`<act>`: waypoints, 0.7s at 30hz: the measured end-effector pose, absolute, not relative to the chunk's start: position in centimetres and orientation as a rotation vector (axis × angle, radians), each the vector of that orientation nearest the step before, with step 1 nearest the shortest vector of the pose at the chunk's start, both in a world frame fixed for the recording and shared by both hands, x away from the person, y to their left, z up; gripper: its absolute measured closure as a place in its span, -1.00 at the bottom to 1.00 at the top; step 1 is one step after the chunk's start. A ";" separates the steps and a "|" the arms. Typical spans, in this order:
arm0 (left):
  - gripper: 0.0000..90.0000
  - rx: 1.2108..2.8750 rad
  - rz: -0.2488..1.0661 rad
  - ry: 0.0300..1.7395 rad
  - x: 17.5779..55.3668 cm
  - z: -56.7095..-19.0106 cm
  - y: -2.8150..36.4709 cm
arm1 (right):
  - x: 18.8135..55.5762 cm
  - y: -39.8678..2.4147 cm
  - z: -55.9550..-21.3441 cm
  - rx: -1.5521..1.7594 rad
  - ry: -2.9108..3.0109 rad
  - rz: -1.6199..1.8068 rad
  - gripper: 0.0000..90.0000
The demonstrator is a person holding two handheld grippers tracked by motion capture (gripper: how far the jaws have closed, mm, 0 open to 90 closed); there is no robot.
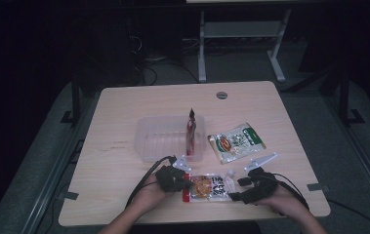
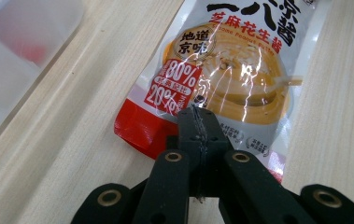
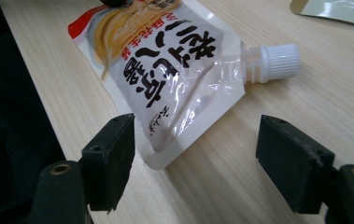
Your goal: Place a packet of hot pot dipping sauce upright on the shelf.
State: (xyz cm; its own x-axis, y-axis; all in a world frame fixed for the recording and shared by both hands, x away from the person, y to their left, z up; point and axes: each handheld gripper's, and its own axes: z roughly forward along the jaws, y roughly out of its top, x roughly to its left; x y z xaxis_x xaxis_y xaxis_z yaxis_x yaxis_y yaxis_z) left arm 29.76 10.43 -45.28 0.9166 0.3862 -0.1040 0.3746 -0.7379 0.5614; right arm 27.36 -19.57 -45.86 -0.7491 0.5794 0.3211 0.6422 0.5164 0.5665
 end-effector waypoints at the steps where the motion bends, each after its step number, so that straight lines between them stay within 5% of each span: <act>1: 1.00 2.473 0.024 0.546 29.8 -45.3 10.4 | 27.3 -19.4 -45.9 -1.063 -2.655 -1.046 -0.32; 14: 1.00 2.440 -0.003 0.586 29.8 -45.5 10.4 | 27.9 -17.8 -46.1 -0.994 -2.606 -1.066 -0.16; 21: 1.00 2.449 -0.009 0.578 29.9 -45.4 10.5 | 28.7 -17.2 -46.4 -0.996 -2.539 -1.085 0.17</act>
